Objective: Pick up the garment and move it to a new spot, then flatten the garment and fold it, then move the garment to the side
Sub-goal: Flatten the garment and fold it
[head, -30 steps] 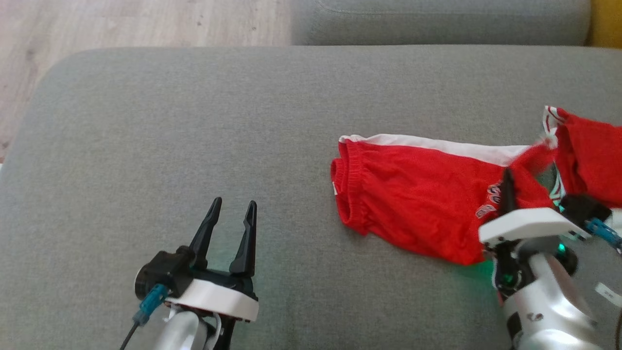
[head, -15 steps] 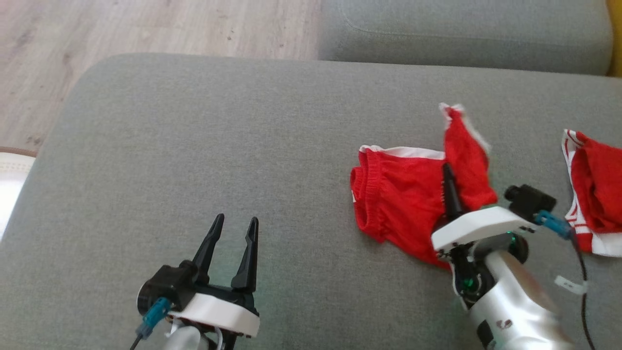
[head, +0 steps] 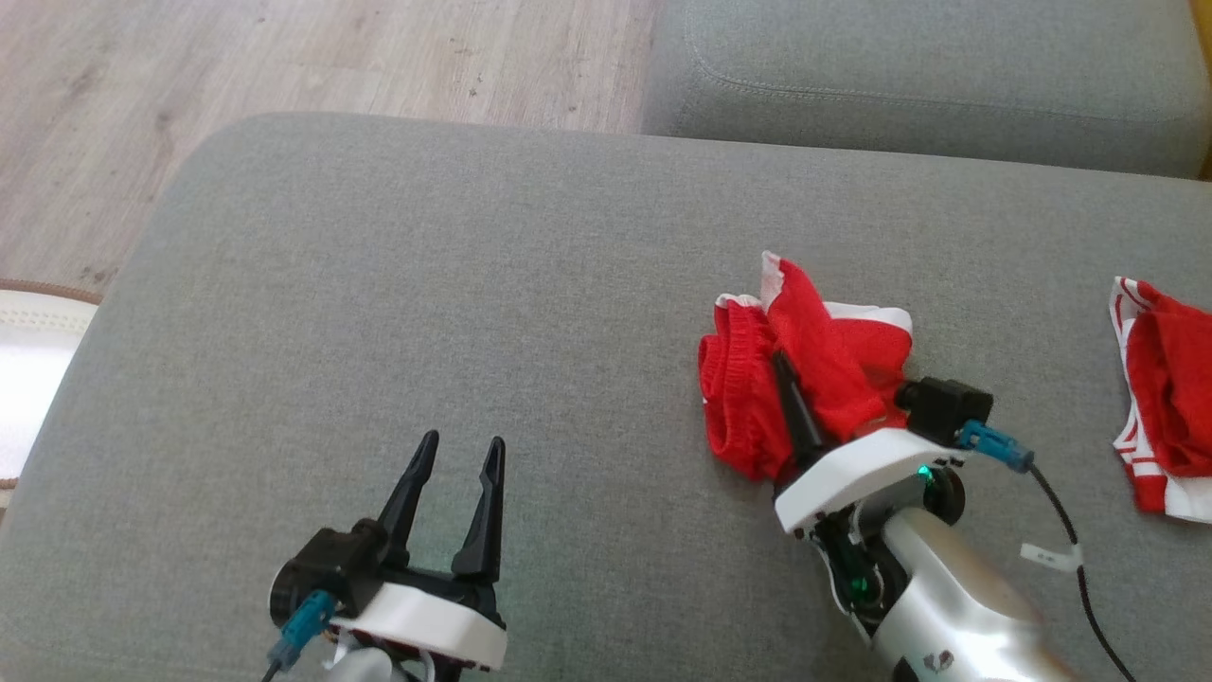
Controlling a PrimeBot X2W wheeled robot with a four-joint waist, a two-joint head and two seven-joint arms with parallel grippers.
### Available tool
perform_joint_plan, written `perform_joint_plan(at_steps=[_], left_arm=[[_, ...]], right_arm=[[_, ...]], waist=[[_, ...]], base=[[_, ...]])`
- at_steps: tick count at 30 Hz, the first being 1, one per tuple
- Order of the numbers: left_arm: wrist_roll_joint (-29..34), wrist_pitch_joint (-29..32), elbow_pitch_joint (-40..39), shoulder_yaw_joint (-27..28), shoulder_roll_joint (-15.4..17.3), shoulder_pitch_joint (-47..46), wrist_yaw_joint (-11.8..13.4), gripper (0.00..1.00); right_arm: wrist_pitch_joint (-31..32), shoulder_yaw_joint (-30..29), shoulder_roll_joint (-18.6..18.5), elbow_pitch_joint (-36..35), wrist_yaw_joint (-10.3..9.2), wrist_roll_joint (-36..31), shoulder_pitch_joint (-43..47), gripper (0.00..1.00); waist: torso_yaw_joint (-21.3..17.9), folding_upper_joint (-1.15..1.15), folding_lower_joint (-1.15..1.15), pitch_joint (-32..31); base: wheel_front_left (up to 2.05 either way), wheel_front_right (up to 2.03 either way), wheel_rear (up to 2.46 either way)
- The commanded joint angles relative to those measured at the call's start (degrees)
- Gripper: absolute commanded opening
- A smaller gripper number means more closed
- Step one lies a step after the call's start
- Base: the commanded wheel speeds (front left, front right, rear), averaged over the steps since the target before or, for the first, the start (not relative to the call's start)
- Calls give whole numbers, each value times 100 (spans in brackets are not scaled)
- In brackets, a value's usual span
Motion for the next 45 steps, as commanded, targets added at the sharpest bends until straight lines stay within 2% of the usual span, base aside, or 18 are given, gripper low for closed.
perform_joint_plan(at_steps=[1,3,4,5,6,17,26,32,36,39,42,45], left_arm=[[-11,-55,-138,146,39,-114,10,100],[-11,-55,-134,142,43,-107,10,100],[-10,-55,-134,140,44,-105,10,100],[-11,-55,-135,137,44,-105,10,100],[-13,-55,-138,132,44,-105,10,100],[-41,-55,-151,97,40,-159,10,100],[-51,-55,-161,181,36,-157,10,100],[-50,-55,-182,266,32,-127,10,100],[-59,-55,-250,349,28,-122,10,100],[-97,-55,-411,467,24,-154,10,100],[-24,-55,-709,529,20,-214,10,100],[9,-55,-872,633,17,-259,10,100]], right_arm=[[-75,182,53,-44,39,12,-102,0],[-76,246,53,6,39,22,-138,0],[-77,265,53,10,39,24,-152,36],[-77,286,53,16,39,-7,-169,91],[-77,312,53,33,39,-42,-179,100],[-77,942,53,183,39,-435,-363,100],[660,1947,53,412,39,-45,-338,100],[533,2133,53,424,39,129,-437,100],[78,1862,25,531,39,1,-611,100],[-64,1514,-173,480,39,-421,-762,100],[-75,424,-425,-92,39,-1218,-738,100],[-76,-750,-440,-755,39,-2244,-303,100]], waist=[[18,0,0,-9],[30,0,0,-7],[35,0,0,-5],[40,0,0,-1],[47,0,0,3],[116,0,0,75],[96,0,0,84],[-118,0,0,69],[-352,0,0,75],[-559,0,0,117],[-784,0,0,172],[-966,0,0,191]], base=[[0,0,0],[0,0,0],[0,0,0],[0,0,0],[0,0,0],[0,0,0],[0,0,0],[0,0,0],[0,0,0],[0,0,0],[0,0,0],[0,0,0]])
